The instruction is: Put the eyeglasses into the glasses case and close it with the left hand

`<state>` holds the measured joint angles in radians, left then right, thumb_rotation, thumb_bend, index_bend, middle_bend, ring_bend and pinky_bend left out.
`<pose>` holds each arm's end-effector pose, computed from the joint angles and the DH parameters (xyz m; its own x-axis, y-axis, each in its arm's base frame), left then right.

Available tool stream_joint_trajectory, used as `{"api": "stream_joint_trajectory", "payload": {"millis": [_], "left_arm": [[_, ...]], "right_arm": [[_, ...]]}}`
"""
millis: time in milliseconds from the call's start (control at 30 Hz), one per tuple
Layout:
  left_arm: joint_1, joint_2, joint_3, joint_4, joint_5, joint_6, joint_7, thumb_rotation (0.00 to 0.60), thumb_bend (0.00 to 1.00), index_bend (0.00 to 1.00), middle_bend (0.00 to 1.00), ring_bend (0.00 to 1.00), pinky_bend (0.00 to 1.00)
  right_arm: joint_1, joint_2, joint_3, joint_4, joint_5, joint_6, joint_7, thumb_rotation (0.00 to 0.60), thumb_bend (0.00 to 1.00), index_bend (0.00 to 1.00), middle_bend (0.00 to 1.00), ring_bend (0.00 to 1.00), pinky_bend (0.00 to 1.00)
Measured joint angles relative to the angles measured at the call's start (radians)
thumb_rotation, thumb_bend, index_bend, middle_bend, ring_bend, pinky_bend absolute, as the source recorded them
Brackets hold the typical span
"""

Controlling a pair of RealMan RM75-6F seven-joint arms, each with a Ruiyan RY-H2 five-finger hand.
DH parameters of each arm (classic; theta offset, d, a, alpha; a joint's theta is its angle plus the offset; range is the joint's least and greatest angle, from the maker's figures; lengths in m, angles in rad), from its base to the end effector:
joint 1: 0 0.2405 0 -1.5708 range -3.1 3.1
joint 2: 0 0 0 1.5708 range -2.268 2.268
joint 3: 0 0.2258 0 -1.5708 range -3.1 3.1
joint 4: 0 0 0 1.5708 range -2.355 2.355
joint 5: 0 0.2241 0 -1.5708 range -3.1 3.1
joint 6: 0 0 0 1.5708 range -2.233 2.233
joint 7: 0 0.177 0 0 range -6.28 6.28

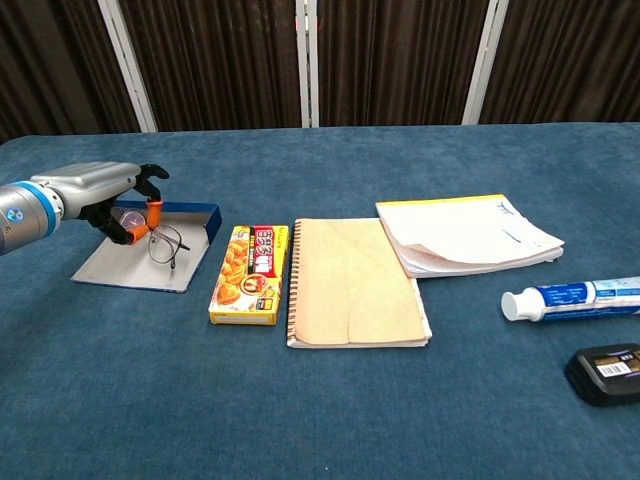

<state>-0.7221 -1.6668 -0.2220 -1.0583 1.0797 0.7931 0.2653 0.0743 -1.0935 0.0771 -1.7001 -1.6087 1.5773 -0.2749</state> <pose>-0.2058 0.4064 -0.0445 0.5092 0.2999 0.8067 0.8605 -0.1945 -0.4708 -0.2487 -0.2124 0.1450 0.5726 0.1356 0.8086 -0.8066 -0.0835 0.5852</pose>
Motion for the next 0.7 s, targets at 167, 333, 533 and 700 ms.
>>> {"api": "stream_joint_trajectory", "payload": {"millis": [167,333,533,700], "left_arm": [[-0.007,-0.019,0.002,0.029,-0.003,0.008,-0.010,0.600,0.55,0.43,0.00,0.00,0.00],[0.002,-0.007,0.008,0.012,0.002,0.021,-0.025,0.600,0.41,0.01,0.00,0.00,0.00],[0.020,0.025,0.023,-0.027,0.041,0.055,-0.059,0.600,0.31,0.00,0.00,0.00,0.00],[0.016,0.031,0.030,-0.020,0.069,0.062,-0.080,0.600,0.24,0.00,0.00,0.00,0.00]], "right_arm": [[0.001,-0.001,0.002,0.001,0.003,-0.002,0.000,0.600,0.00,0.00,0.00,0.00,0.00],[0.001,-0.001,0.002,0.003,0.005,-0.004,0.001,0.600,0.00,0.00,0.00,0.00,0.00],[0.003,-0.002,0.001,0.004,0.007,-0.009,0.000,0.600,0.00,0.00,0.00,0.00,0.00],[0.003,-0.004,0.002,0.005,0.008,-0.011,-0.003,0.600,0.00,0.00,0.00,0.00,0.00]]}}
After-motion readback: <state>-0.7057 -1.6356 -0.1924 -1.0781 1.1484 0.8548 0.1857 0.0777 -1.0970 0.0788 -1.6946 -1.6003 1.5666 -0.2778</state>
